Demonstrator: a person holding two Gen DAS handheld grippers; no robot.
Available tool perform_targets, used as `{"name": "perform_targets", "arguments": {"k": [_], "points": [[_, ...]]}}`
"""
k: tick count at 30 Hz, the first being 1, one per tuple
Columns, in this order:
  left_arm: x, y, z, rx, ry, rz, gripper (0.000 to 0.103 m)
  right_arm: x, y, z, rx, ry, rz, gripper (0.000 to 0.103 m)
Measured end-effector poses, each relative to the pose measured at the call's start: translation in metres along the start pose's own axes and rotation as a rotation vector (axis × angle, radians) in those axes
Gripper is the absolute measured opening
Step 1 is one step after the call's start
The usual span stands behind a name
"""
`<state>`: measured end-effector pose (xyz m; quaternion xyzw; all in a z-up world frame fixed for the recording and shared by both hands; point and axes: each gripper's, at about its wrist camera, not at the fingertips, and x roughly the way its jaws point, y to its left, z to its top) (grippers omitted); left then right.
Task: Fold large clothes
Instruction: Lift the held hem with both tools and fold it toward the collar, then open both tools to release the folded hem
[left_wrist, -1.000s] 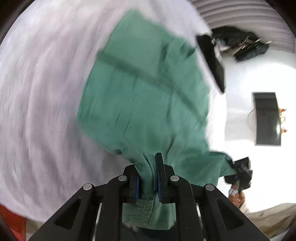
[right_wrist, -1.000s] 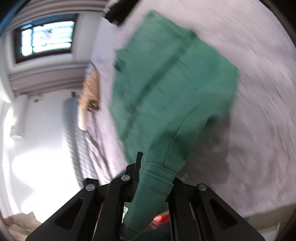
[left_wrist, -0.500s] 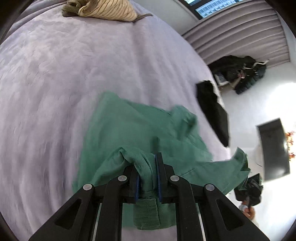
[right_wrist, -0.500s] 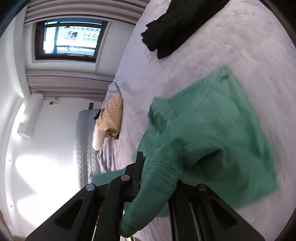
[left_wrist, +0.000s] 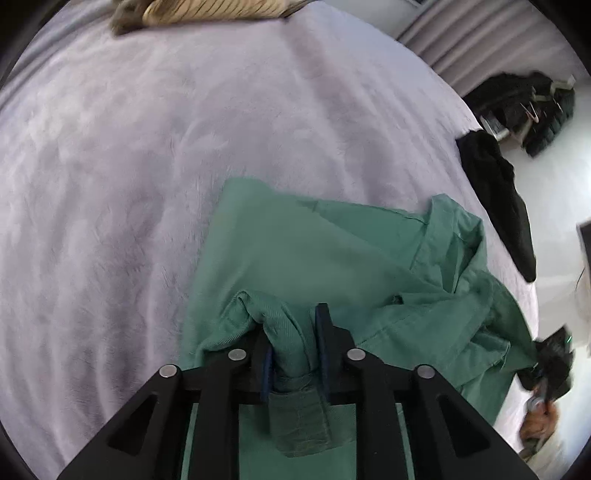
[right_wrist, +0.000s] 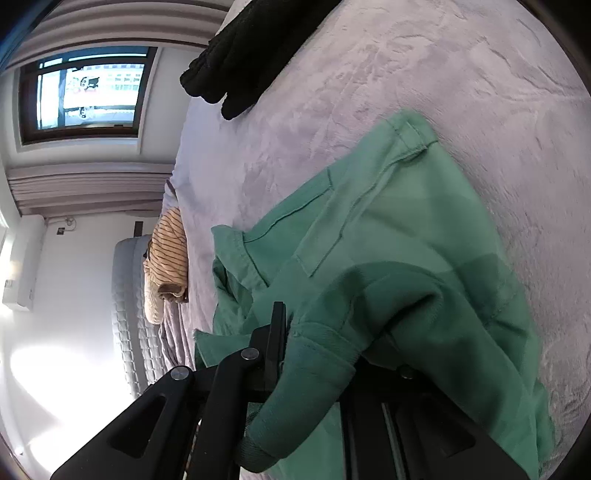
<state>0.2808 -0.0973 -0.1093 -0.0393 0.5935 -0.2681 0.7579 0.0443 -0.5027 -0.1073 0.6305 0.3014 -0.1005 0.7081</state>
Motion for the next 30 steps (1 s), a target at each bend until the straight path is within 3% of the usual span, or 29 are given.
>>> {"name": "perform_targets", "arguments": {"k": [1,2,3,4,5,9,10,11,13,14,19,20,25,28,30], "points": [[-0.009,0.000,-0.001,0.020,-0.012,0.006,0.042,-0.002,0.006,0.001,-0.012,-0.003,0.011,0.034],[-0.021,-0.008,-0.001,0.059,-0.044,0.023,0.074,-0.008,0.014,0.000,-0.035,-0.016,0.025,0.059],[-0.031,-0.012,-0.002,0.084,-0.081,0.050,0.101,-0.010,0.019,0.002,-0.053,-0.026,0.035,0.072],[-0.042,-0.018,-0.003,0.109,-0.130,0.088,0.103,-0.016,0.026,0.001,-0.080,-0.039,0.044,0.083],[-0.055,-0.024,-0.002,0.150,-0.183,0.122,0.103,-0.020,0.033,0.001,-0.106,-0.046,0.046,0.083],[-0.064,-0.026,0.001,0.154,-0.192,0.132,0.103,-0.031,0.042,-0.001,-0.134,-0.063,-0.004,0.080],[-0.061,-0.027,0.000,0.156,-0.182,0.129,0.103,-0.032,0.042,-0.002,-0.143,-0.067,-0.029,0.067],[-0.052,-0.027,-0.002,0.158,-0.157,0.122,0.103,-0.031,0.042,-0.002,-0.152,-0.065,-0.060,0.037],[-0.037,-0.030,-0.004,0.152,-0.117,0.107,0.102,-0.022,0.039,-0.001,-0.167,-0.039,-0.129,0.011],[-0.025,-0.033,-0.007,0.149,-0.097,0.092,0.096,-0.017,0.037,-0.001,-0.175,-0.030,-0.153,0.011],[0.034,-0.032,-0.021,0.132,-0.050,0.190,0.095,0.009,0.015,0.007,-0.241,-0.036,-0.344,0.011],[0.046,-0.027,-0.024,0.127,-0.040,0.215,0.095,0.012,0.006,0.009,-0.234,-0.039,-0.367,0.006],[0.044,-0.028,-0.028,0.189,-0.040,0.247,0.095,-0.008,-0.023,0.013,-0.152,-0.122,-0.357,0.001],[0.021,-0.023,-0.029,0.204,-0.040,0.243,0.095,-0.028,-0.022,0.008,-0.114,-0.148,-0.370,0.010],[0.001,-0.012,-0.031,0.192,-0.029,0.203,0.095,-0.039,-0.009,-0.006,-0.147,-0.128,-0.352,0.030]]}}
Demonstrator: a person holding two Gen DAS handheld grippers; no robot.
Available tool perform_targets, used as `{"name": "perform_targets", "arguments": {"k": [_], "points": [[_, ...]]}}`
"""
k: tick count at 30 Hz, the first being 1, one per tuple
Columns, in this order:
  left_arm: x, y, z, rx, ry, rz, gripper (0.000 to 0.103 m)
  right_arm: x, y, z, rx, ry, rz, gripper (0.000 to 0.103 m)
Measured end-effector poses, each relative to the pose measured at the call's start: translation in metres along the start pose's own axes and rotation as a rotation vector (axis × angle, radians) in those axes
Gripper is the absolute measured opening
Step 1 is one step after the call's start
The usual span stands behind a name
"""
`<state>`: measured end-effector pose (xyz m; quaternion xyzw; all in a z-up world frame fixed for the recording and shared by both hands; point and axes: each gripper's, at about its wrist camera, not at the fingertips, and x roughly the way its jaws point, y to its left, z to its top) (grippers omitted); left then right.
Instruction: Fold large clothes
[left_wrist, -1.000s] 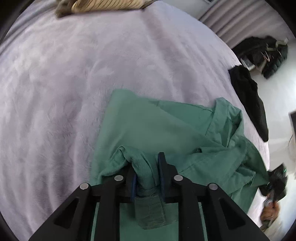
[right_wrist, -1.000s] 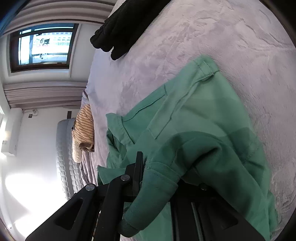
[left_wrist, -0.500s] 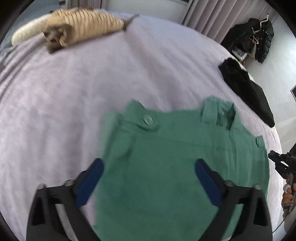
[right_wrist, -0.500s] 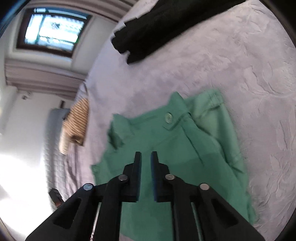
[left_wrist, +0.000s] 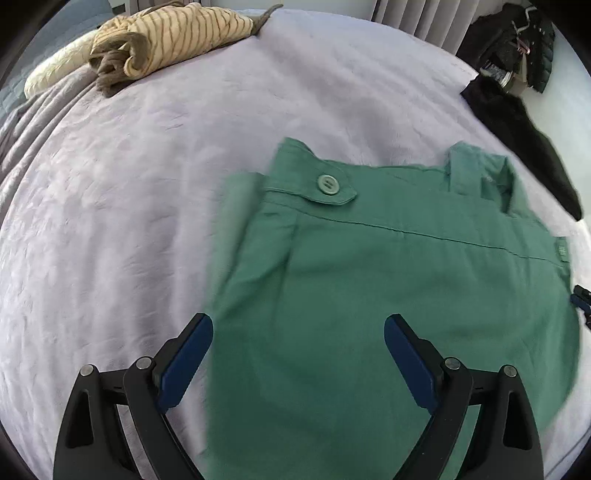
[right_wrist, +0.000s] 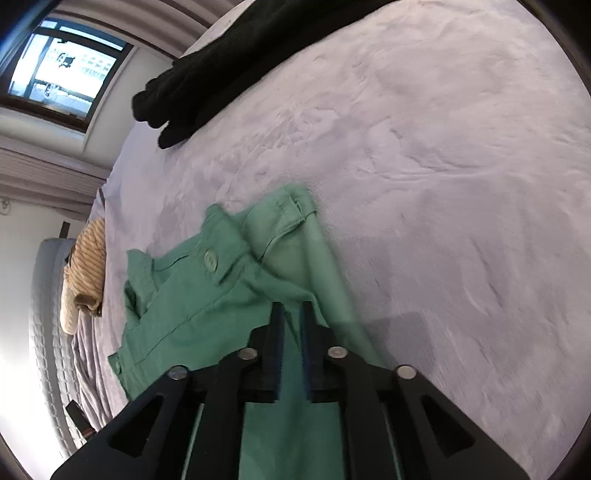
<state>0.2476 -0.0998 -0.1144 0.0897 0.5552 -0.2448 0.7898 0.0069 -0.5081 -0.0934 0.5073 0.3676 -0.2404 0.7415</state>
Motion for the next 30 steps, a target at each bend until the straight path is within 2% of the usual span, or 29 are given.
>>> {"name": "perform_targets", "arguments": {"k": [1,2,5,10,14,18,19,20,21,22,23,25,28,30], "points": [[-0.007,0.007,-0.004,-0.010,0.010,-0.019,0.095,-0.005,0.007,-0.007,-0.018,0.005,0.018,0.056],[-0.013,0.014,-0.008,-0.019,0.019,-0.031,0.095,-0.011,0.015,-0.016,-0.038,0.012,0.047,0.071],[-0.024,0.029,-0.024,-0.040,0.056,-0.061,0.095,-0.017,0.046,-0.063,-0.078,0.106,0.206,0.071],[-0.025,0.042,-0.051,-0.040,0.117,-0.112,0.095,0.013,0.078,-0.156,-0.036,0.316,0.376,0.071],[-0.019,0.042,-0.071,-0.036,0.169,-0.197,0.095,0.052,0.087,-0.224,0.045,0.425,0.393,0.071],[-0.015,0.043,-0.080,-0.037,0.168,-0.244,0.093,0.078,0.089,-0.252,0.141,0.403,0.402,0.071],[-0.016,0.043,-0.080,-0.042,0.160,-0.261,0.085,0.082,0.089,-0.254,0.156,0.384,0.402,0.071],[-0.015,0.043,-0.079,-0.043,0.159,-0.260,0.066,0.087,0.091,-0.254,0.176,0.359,0.402,0.071],[-0.015,0.045,-0.078,-0.043,0.158,-0.247,0.038,0.089,0.091,-0.253,0.192,0.340,0.400,0.071],[-0.014,0.044,-0.075,-0.043,0.159,-0.245,0.018,0.092,0.094,-0.254,0.212,0.318,0.402,0.069],[-0.015,0.047,-0.073,-0.060,0.170,-0.278,0.009,0.092,0.094,-0.251,0.229,0.300,0.407,0.049],[-0.025,0.049,-0.070,-0.070,0.150,-0.320,0.009,0.093,0.098,-0.244,0.232,0.281,0.354,0.009],[-0.048,0.046,-0.075,0.001,0.106,-0.339,0.009,0.077,0.105,-0.241,0.168,0.265,0.355,0.007],[-0.052,0.046,-0.086,0.028,0.116,-0.340,0.009,0.067,0.105,-0.242,0.123,0.263,0.321,0.006]]}}
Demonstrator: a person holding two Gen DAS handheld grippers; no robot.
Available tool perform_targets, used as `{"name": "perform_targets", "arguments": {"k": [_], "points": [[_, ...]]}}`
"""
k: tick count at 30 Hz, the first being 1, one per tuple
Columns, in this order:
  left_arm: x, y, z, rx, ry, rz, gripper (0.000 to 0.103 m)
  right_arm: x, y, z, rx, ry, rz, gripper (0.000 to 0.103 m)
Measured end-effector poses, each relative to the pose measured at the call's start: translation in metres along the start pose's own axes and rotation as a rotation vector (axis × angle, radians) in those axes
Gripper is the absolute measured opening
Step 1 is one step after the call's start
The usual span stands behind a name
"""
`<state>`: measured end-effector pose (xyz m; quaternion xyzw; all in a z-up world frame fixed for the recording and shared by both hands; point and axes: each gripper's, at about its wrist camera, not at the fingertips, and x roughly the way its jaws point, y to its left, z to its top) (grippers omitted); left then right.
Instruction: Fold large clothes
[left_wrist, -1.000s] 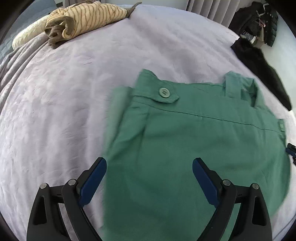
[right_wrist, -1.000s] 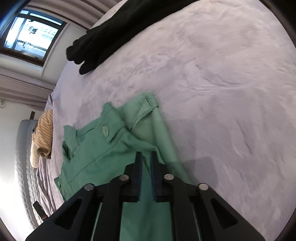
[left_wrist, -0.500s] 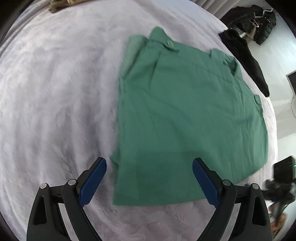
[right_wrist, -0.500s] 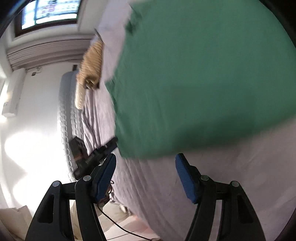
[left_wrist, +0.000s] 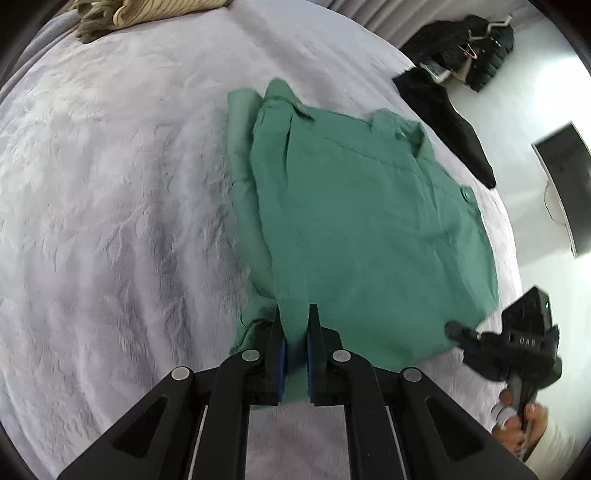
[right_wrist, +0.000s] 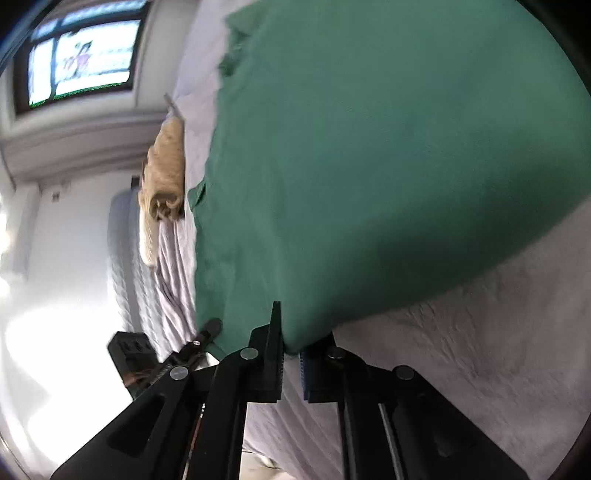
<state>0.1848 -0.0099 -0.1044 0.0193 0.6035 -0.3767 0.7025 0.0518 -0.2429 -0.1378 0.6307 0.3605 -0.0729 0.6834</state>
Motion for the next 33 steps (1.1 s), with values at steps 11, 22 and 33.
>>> {"name": "perform_targets", "arguments": {"k": [11,22,33], "points": [[0.027,0.030,-0.030,-0.046,0.068,0.066,0.008,0.016,-0.034,-0.009,0.030,0.079,-0.080,0.006],[-0.014,-0.004,0.025,0.005,-0.082,0.148,0.008,-0.085,0.007,0.027,-0.205,-0.072,-0.243,0.009],[0.077,0.007,0.062,-0.089,-0.038,0.265,0.008,-0.144,-0.035,0.127,-0.248,-0.261,-0.614,0.009]]}}
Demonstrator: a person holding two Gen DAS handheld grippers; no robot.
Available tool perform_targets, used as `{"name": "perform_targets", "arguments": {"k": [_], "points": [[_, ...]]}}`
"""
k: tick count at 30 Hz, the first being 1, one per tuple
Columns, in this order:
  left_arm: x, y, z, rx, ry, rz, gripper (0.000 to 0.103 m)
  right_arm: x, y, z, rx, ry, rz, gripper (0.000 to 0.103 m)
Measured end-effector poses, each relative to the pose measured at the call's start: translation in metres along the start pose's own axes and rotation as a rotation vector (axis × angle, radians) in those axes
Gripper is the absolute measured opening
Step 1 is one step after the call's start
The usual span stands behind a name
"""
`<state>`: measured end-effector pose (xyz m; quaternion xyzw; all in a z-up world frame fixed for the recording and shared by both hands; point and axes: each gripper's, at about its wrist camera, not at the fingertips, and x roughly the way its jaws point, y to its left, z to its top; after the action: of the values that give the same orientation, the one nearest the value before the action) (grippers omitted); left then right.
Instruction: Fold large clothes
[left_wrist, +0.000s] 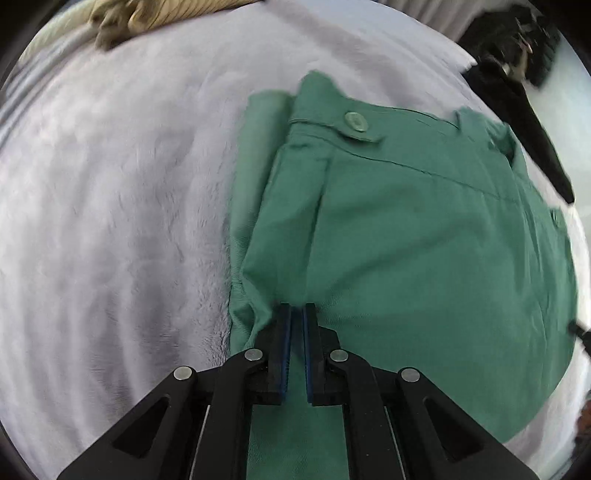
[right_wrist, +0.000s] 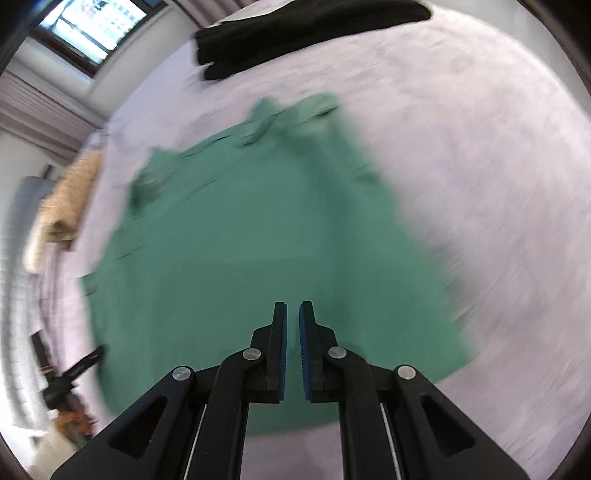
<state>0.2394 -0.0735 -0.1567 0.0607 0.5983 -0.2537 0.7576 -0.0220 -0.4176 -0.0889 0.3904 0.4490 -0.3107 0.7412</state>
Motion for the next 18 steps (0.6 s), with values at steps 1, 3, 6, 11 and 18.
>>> {"name": "perform_targets", "arguments": {"k": [1,3,6,11,18], "points": [[0.000,0.002,0.000,-0.019,-0.001,-0.010,0.008,0.008,-0.011,0.002,0.002,0.017,-0.033,0.009],[-0.003,0.003,0.001,-0.015,-0.001,-0.004,0.008,0.020,-0.037,-0.002,0.020,0.035,-0.031,0.000],[-0.012,0.001,0.000,0.030,0.008,0.041,0.008,0.014,-0.055,-0.009,0.046,0.003,0.008,0.000],[-0.037,0.003,-0.009,0.046,0.024,0.092,0.008,-0.009,-0.068,-0.022,0.131,-0.013,-0.026,0.000],[-0.085,-0.001,-0.040,0.086,0.057,0.135,0.008,-0.046,-0.049,-0.052,0.218,0.019,0.087,0.004]]}}
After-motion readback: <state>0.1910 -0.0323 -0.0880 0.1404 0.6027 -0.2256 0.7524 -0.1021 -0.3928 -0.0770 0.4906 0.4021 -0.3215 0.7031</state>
